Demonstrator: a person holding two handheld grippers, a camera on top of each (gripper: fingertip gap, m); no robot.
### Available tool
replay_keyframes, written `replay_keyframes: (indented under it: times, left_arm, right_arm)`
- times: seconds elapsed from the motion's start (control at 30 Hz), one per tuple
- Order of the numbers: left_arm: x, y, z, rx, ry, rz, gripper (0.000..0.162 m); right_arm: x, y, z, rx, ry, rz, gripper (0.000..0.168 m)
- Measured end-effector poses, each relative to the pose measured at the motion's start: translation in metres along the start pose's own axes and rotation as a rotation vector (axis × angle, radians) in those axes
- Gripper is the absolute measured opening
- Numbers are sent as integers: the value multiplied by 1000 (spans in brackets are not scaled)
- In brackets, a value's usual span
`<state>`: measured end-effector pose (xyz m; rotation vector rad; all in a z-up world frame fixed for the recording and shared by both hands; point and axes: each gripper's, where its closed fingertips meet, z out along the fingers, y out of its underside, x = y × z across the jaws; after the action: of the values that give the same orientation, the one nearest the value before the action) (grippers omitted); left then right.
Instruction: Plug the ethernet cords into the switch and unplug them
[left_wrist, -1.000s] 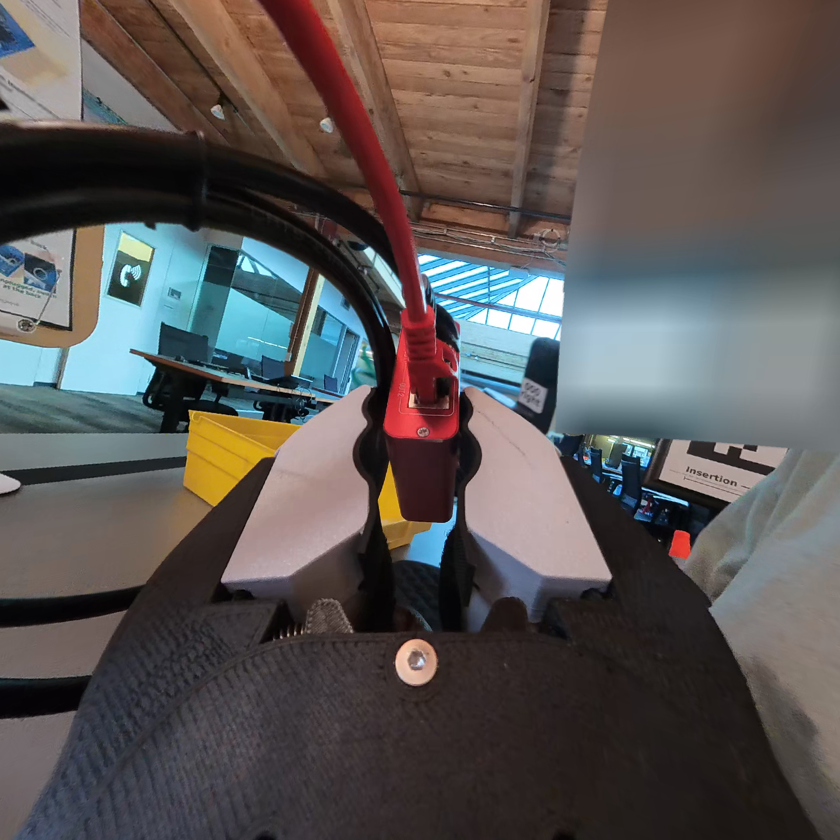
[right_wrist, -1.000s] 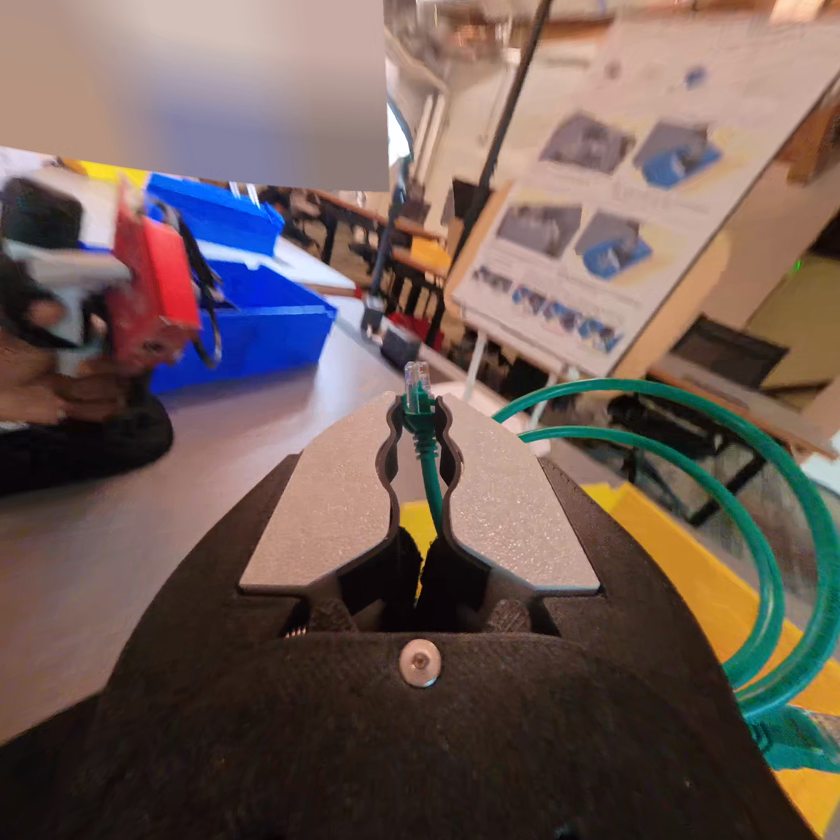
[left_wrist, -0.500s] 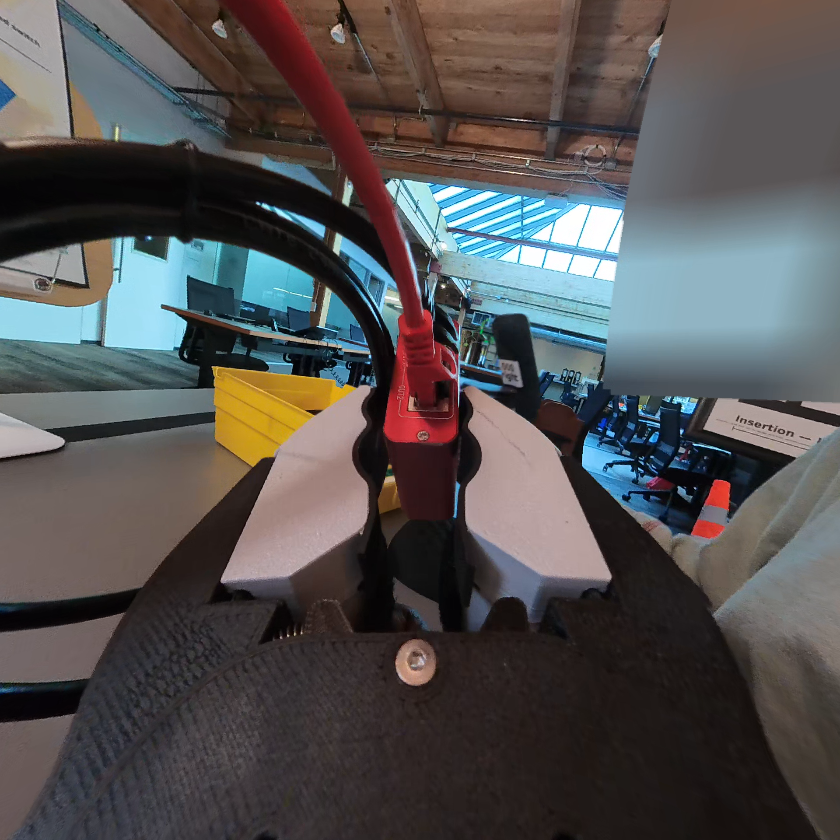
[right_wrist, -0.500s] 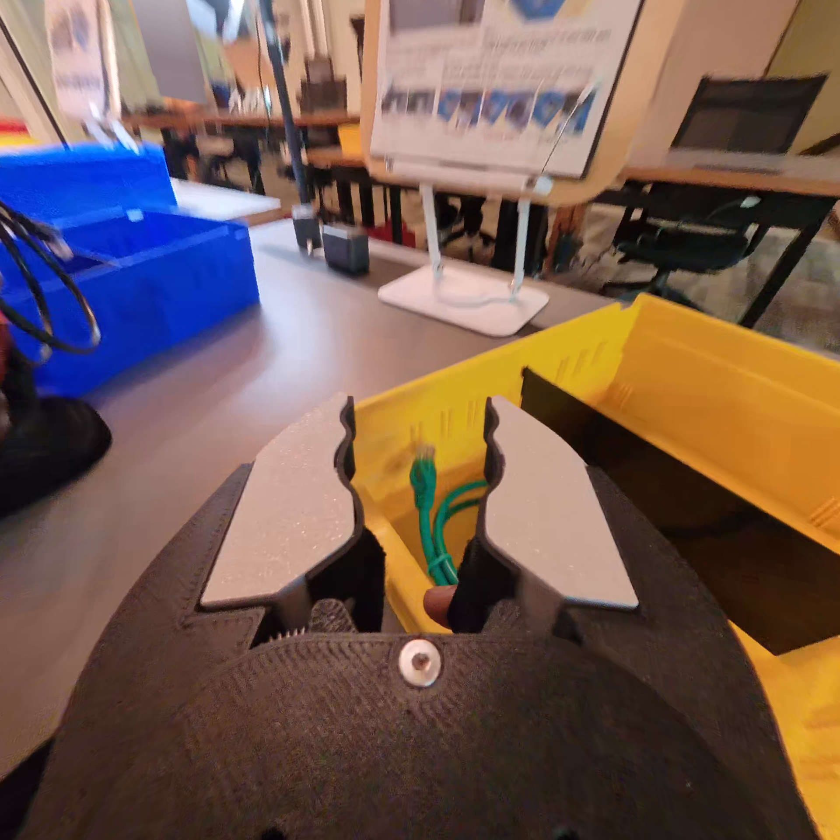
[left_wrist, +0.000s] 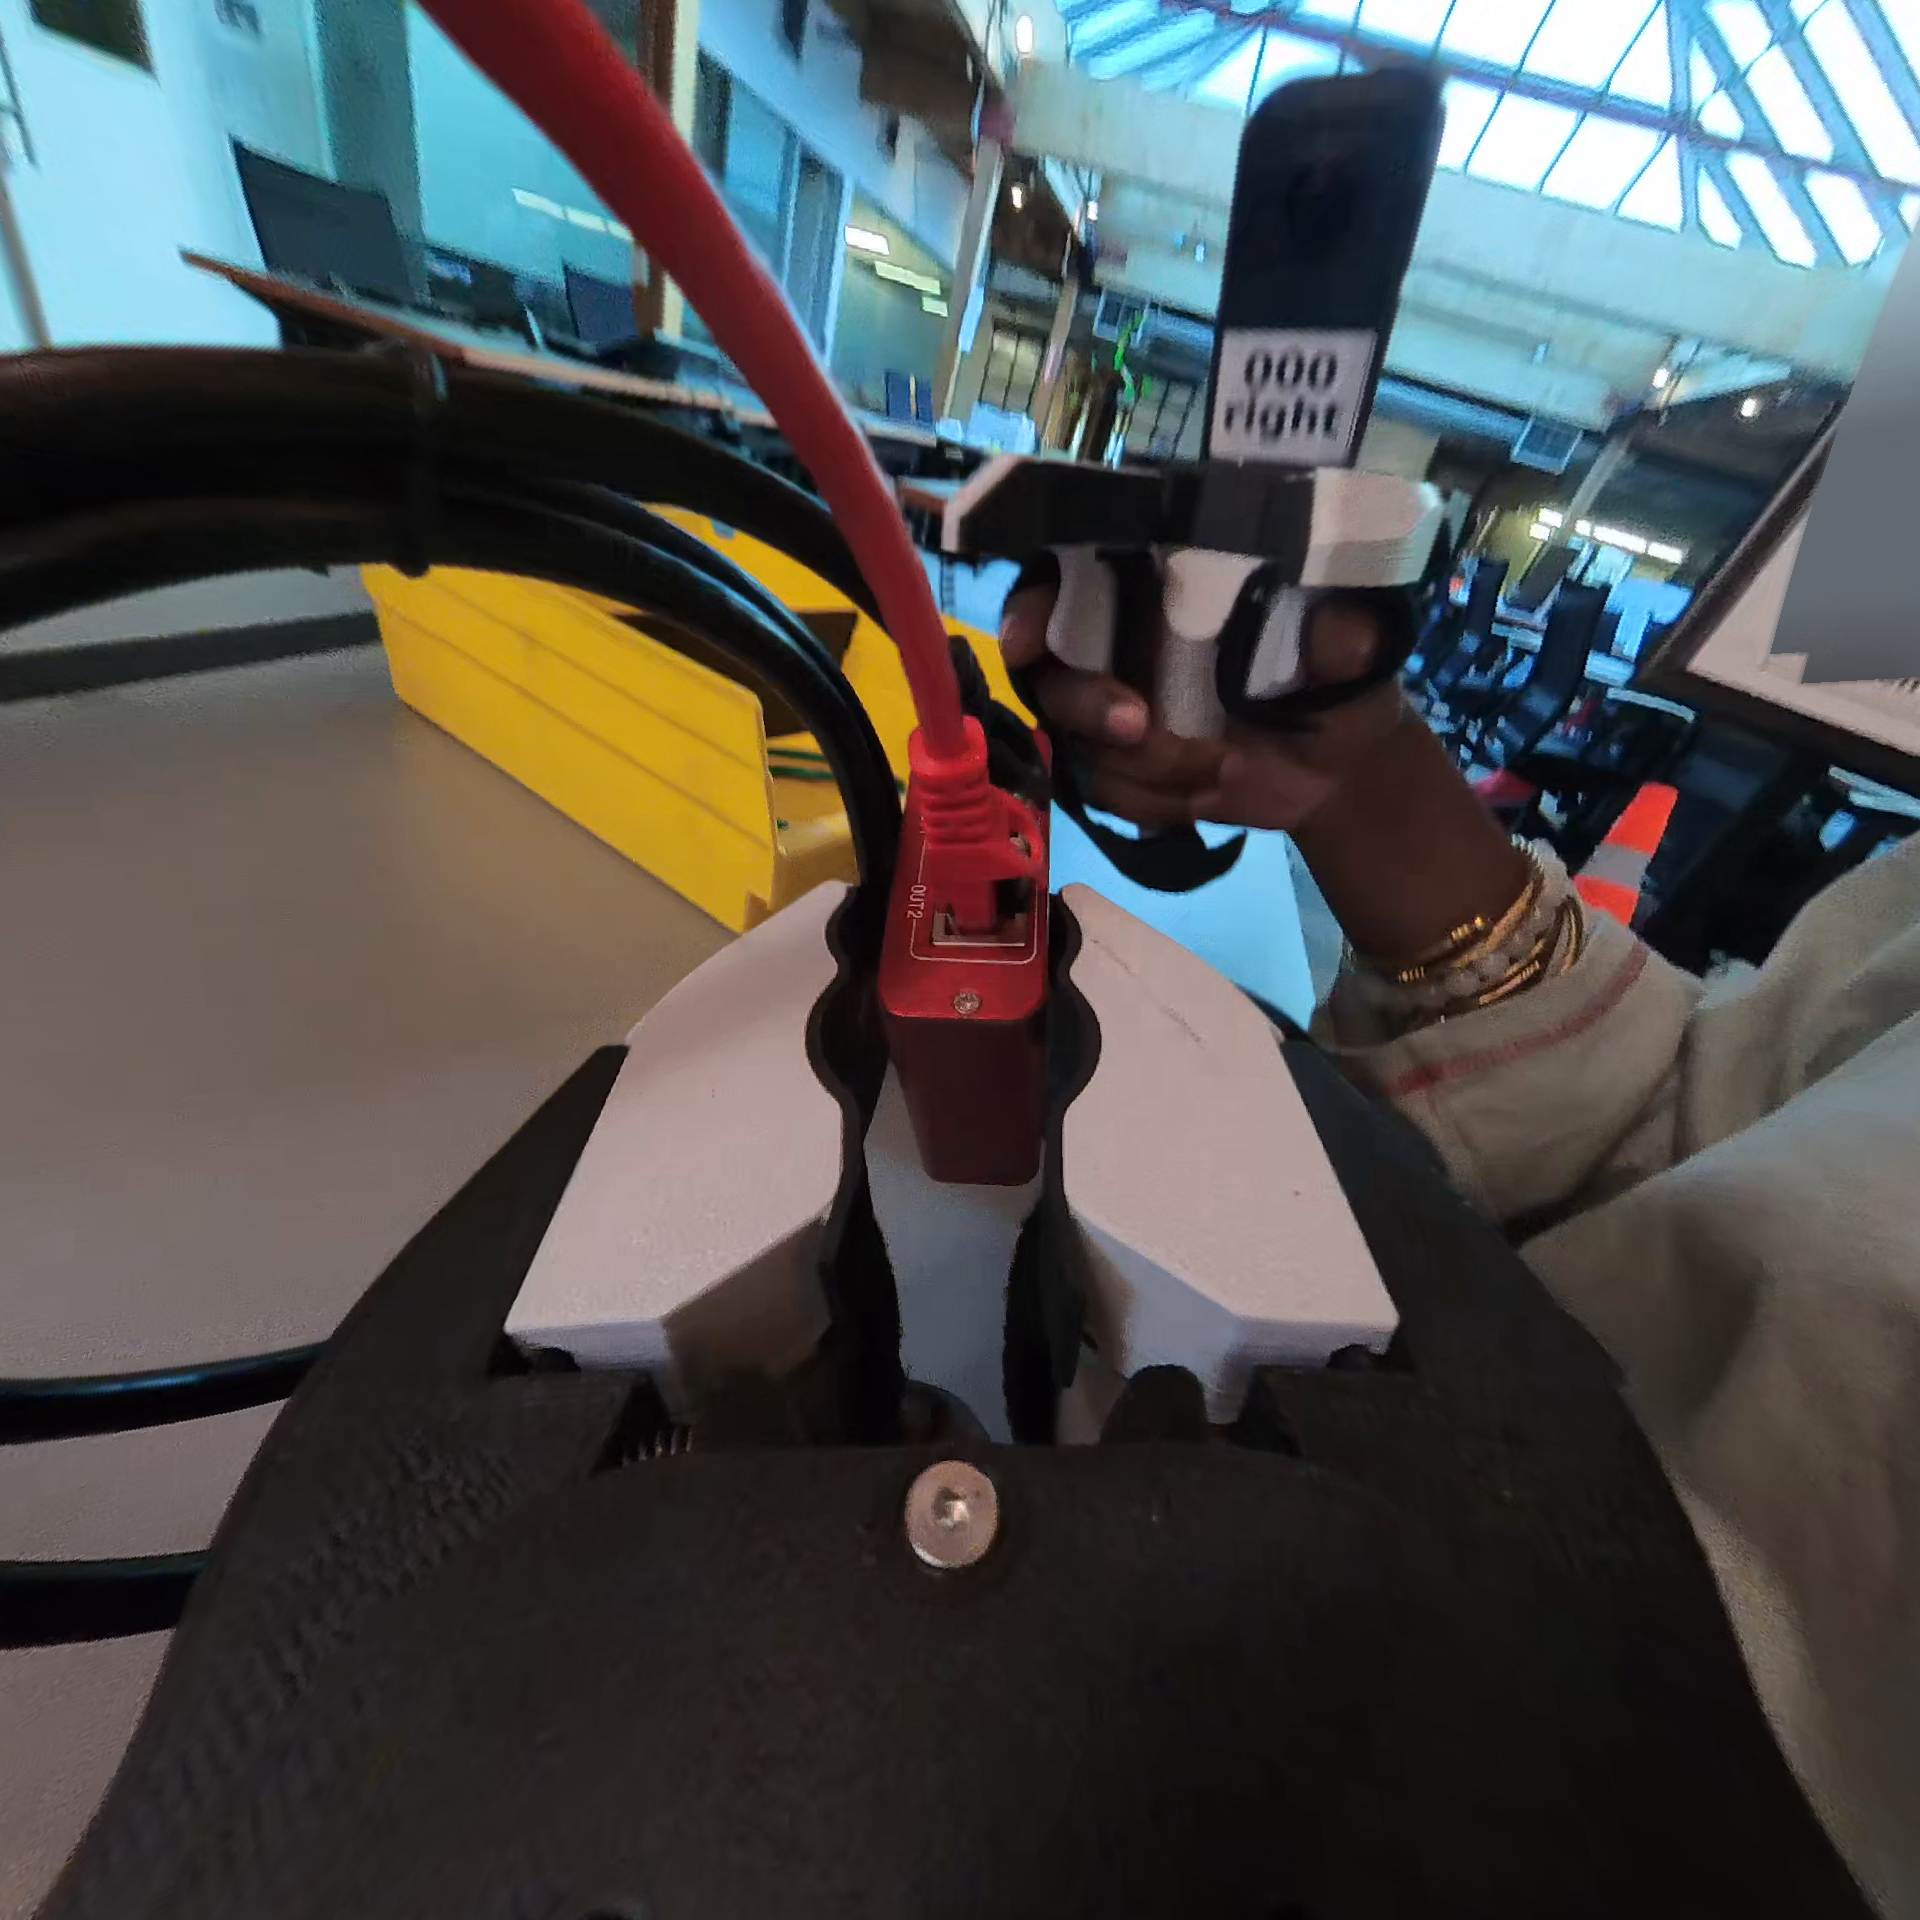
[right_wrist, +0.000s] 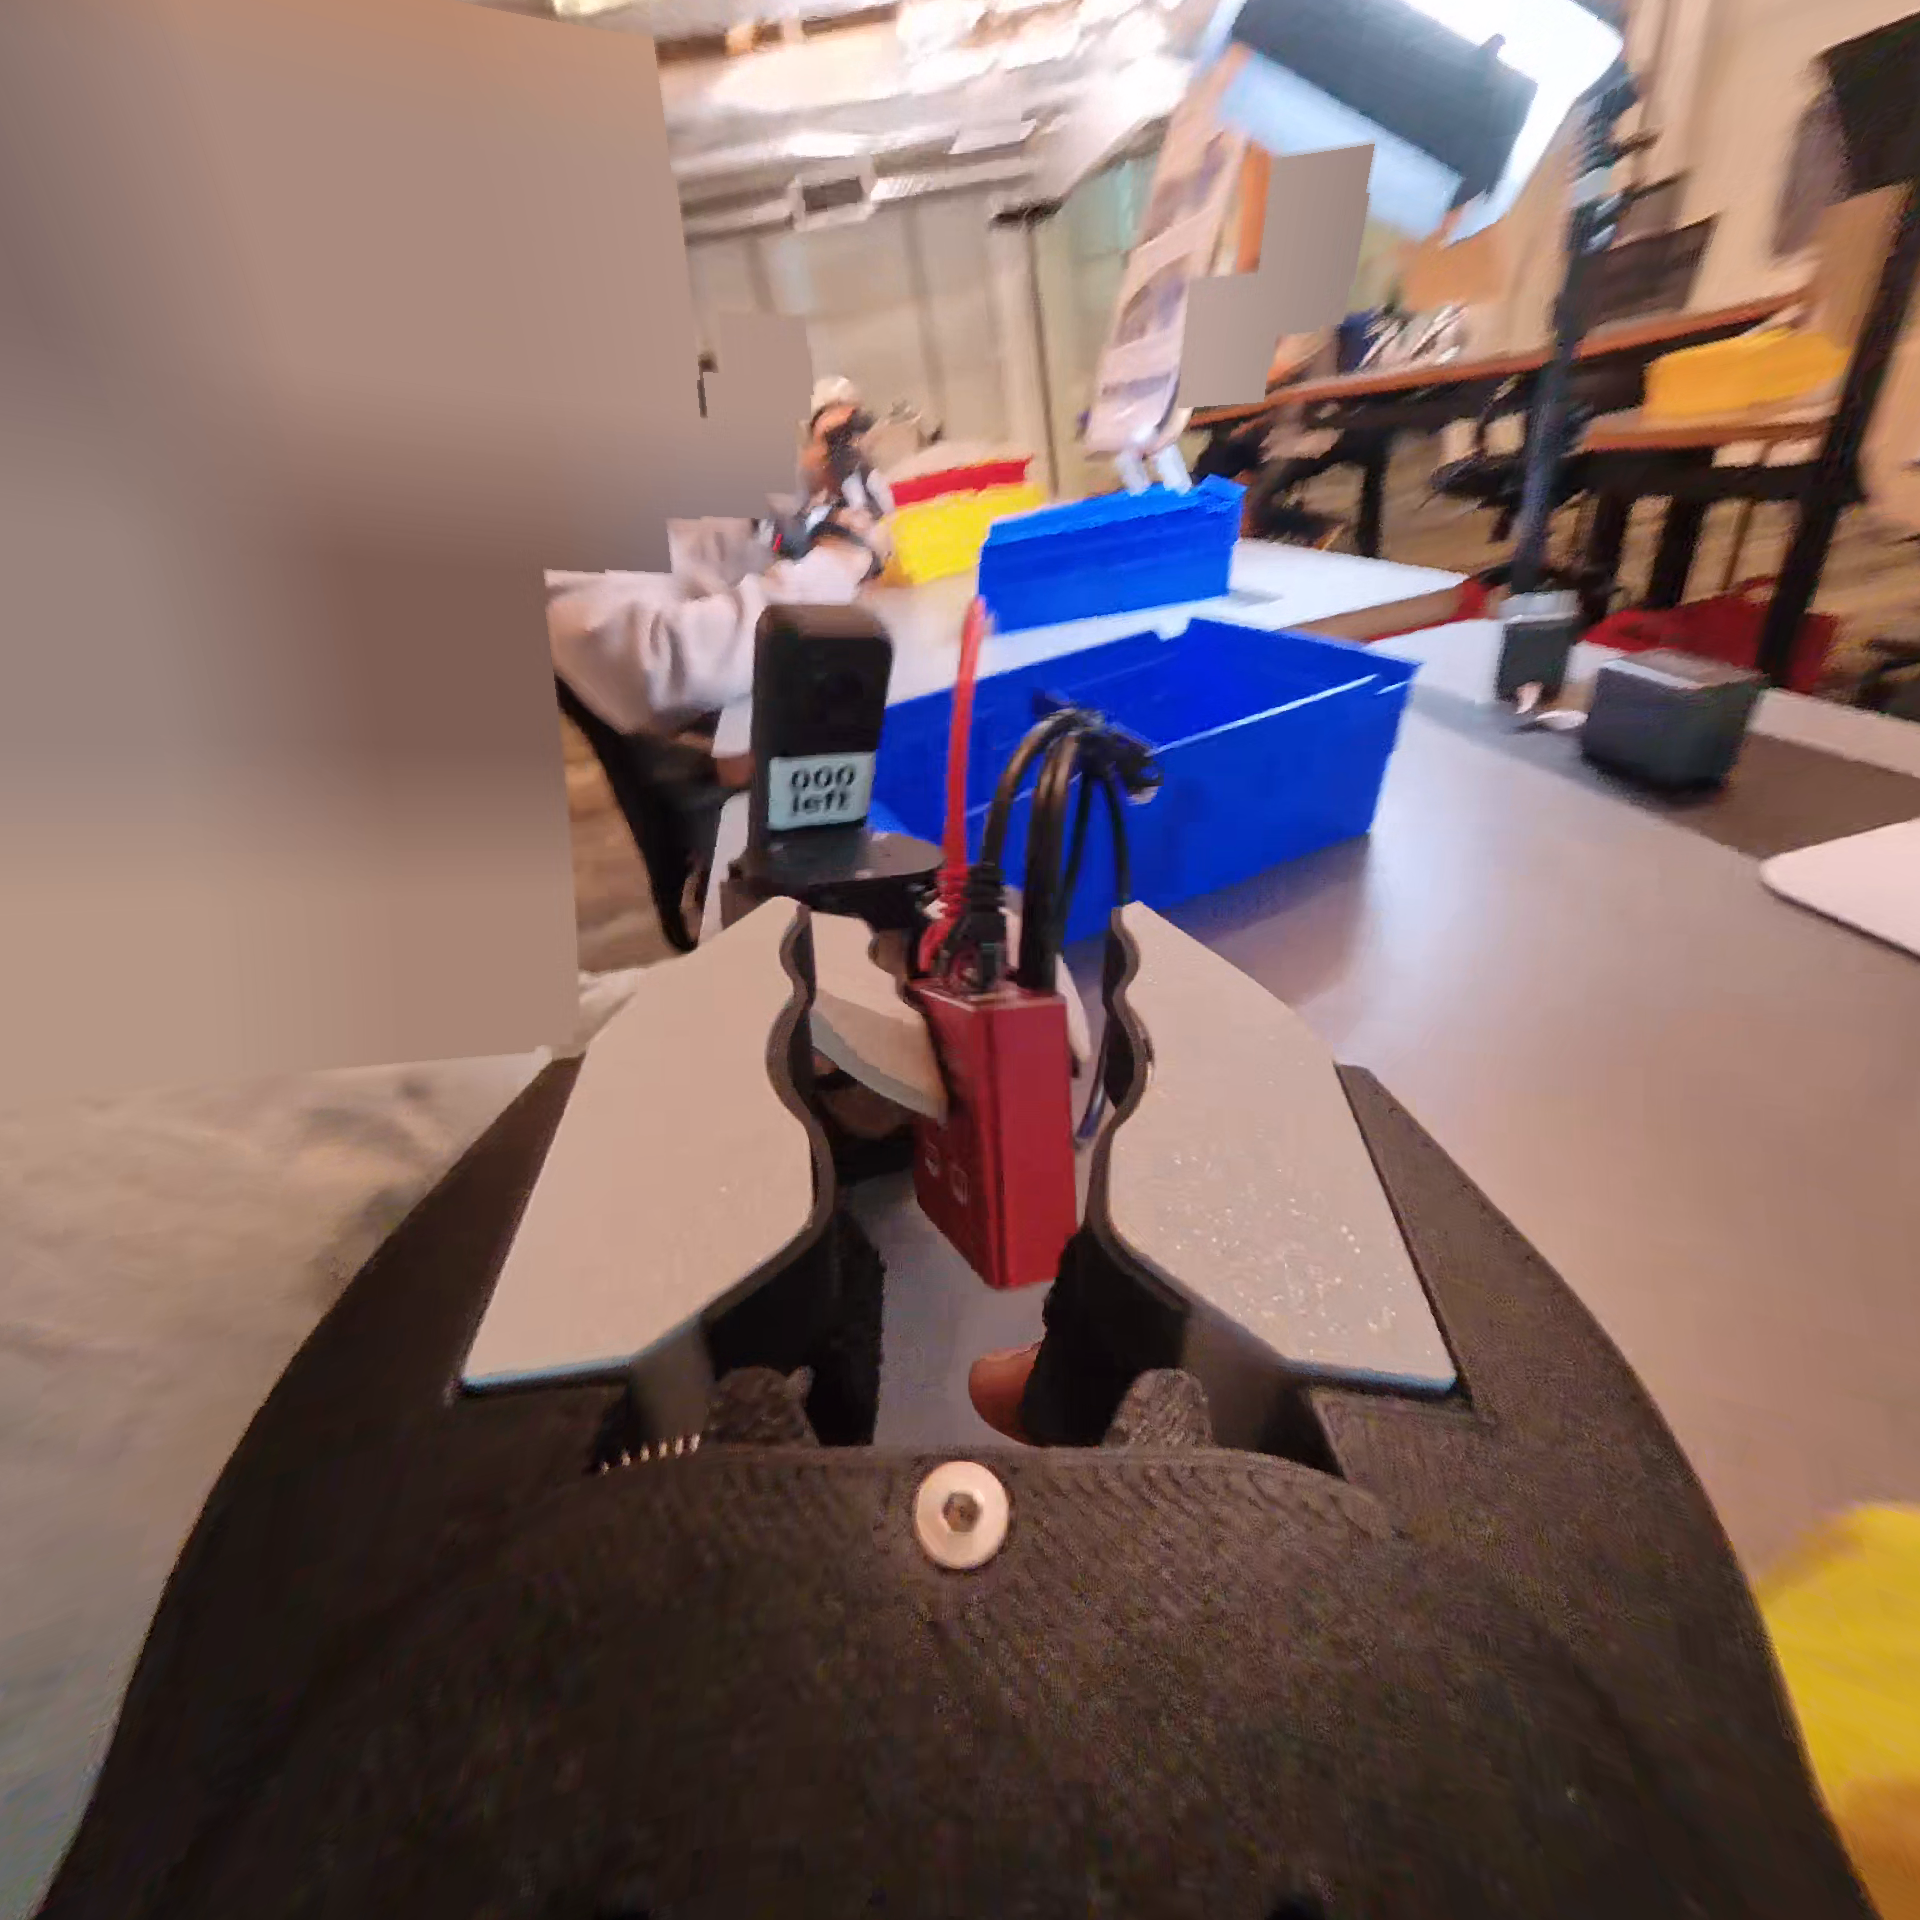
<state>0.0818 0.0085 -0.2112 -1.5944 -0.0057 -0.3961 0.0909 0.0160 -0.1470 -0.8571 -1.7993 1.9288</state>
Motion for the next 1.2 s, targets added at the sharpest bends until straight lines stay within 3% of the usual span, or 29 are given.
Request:
replay_keyframes:
  times: [0.13,0.33,0.57,0.63,0.8,0.97,1.03,1.1,1.2]
  left_arm:
    - [8,16,5,-106,33,32,33]
    - [16,24,7,-163,79,55,32]
    - [22,33,9,-223,124,36,32]
    - [23,21,8,-144,127,37,34]
    - [23,-18,-3,115,174,-79,46]
    - [16,-21,-1,144,69,25,66]
    - [16,-25,-2,178,42,58,64]
    - [11,-30,-6,217,17,37,48]
    - [12,-30,-11,200,53,7,35]
  right_arm:
    - [1,25,15,-177,-33,-54,45]
    - [-6,45,24,-277,-98,-95,15]
    - [-14,59,32,-335,-149,-103,13]
    - [-16,49,33,-236,-147,-132,12]
    - [-13,1,24,297,-169,67,10]
    - [1,-10,18,648,-115,259,10]
    - [3,-13,15,774,-123,320,12]
    - [4,-15,11,879,-115,356,12]
    - [8,-12,14,907,-76,396,13]
